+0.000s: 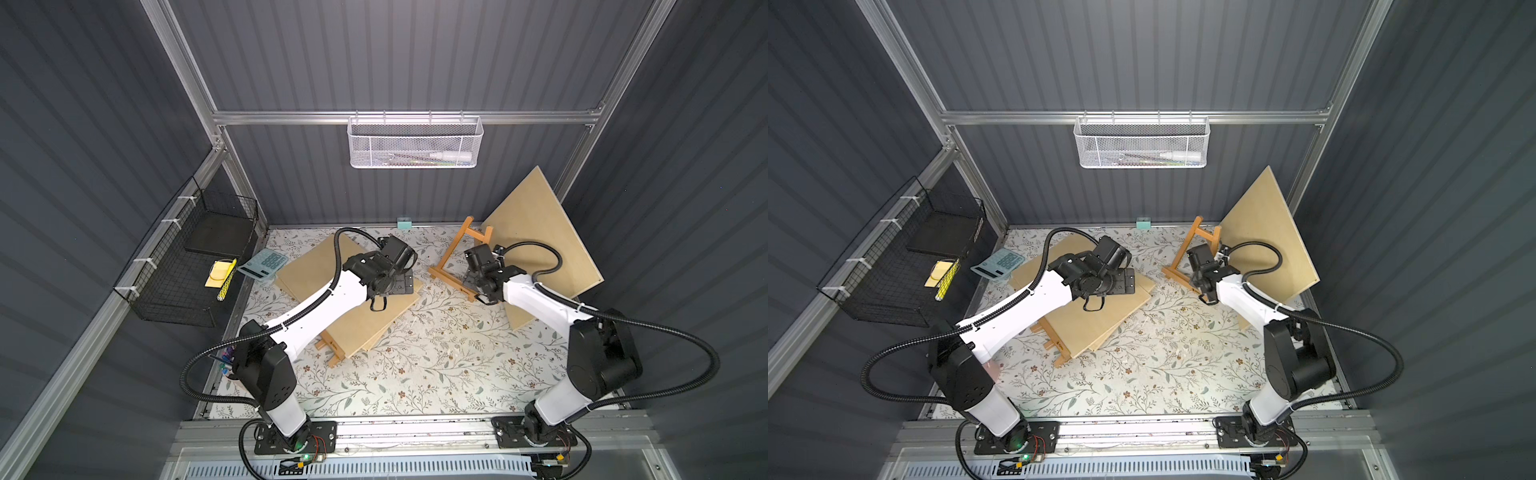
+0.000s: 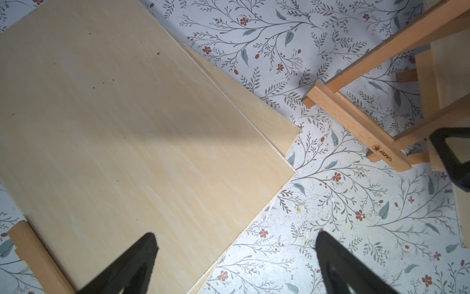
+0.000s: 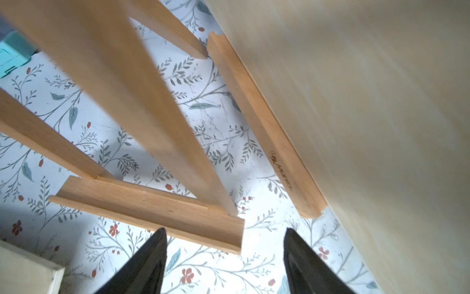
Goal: Assemble the easel
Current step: Place the easel at the center of the board, then move the easel to the center of the board, then move the drawing board to the center of the board.
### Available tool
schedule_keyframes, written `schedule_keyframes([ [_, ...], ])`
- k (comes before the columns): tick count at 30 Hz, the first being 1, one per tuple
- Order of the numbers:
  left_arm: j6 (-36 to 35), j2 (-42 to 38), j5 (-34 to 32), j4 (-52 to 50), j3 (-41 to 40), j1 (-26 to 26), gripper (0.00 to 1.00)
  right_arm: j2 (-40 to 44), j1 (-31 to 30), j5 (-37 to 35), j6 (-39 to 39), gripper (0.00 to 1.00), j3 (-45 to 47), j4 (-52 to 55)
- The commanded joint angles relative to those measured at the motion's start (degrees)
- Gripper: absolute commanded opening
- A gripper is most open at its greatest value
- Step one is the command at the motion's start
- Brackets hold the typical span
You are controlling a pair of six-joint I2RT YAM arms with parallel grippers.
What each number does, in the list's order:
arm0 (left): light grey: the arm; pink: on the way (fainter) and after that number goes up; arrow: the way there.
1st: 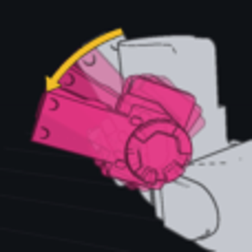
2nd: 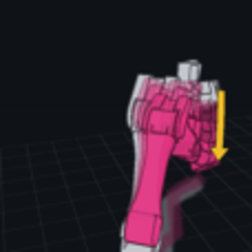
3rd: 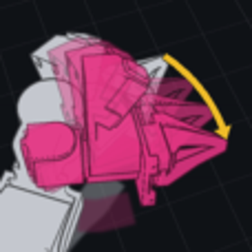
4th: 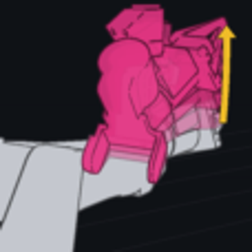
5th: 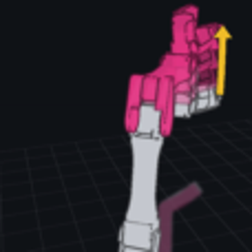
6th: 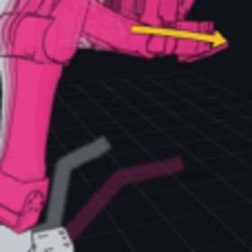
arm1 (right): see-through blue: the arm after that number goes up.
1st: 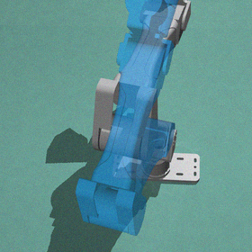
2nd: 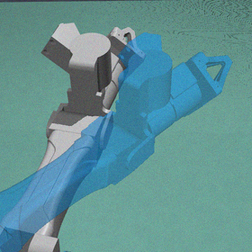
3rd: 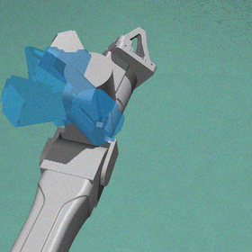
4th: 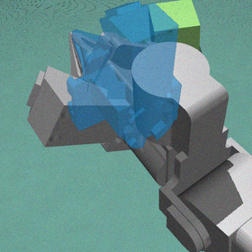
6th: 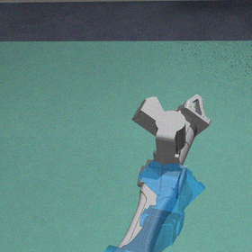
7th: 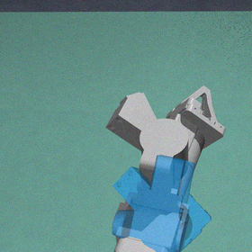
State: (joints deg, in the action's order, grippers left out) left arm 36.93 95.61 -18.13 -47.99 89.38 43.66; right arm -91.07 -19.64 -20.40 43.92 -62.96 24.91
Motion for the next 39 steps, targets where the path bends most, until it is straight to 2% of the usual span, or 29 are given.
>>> schedule_keyframes([
  [1, 1.4, 1.3, 0.8, -0.8, -0.1, -0.3, 0.99, -0.1, 2.4, 13.2, -3.7, 0.73, 3.2, -0.7],
  [8, 2.1, 1.5, 0.1, -1.8, 0.2, -0.6, 0.99, -4.7, 3.0, 24.1, -8.6, 0.73, 5.3, -7.0],
  [16, 6.1, -3.9, -1.8, -5.3, -7.7, -4.8, 0.99, -6.6, -0.8, 34.5, -5.5, 0.73, 8.5, -18.1],
  [19, 7.1, -6.1, -0.3, -5.2, -12.4, -7.6, 0.99, -5.8, -1.6, 35.0, -6.0, 0.73, 6.5, -18.0],
  [23, 7.7, -6.8, 0.5, -4.0, -15.6, -10.1, 0.99, -1.7, -2.9, 32.0, -8.7, 0.74, 6.1, -13.2],
  [29, 5.9, -1.7, 2.2, -1.6, -16.0, -11.7, 0.99, -0.1, -6.6, 35.9, -12.2, 0.73, 7.6, -12.1],
  [33, 5.1, 0.5, 1.7, -0.5, -16.2, -12.1, 0.99, -4.0, -6.9, 44.7, -12.1, 0.73, 4.7, -15.5],
  [39, 4.4, 2.5, 4.1, 1.9, -17.6, -13.6, 0.99, -13.2, -7.0, 47.6, -13.1, 0.70, -3.1, -15.0],
])
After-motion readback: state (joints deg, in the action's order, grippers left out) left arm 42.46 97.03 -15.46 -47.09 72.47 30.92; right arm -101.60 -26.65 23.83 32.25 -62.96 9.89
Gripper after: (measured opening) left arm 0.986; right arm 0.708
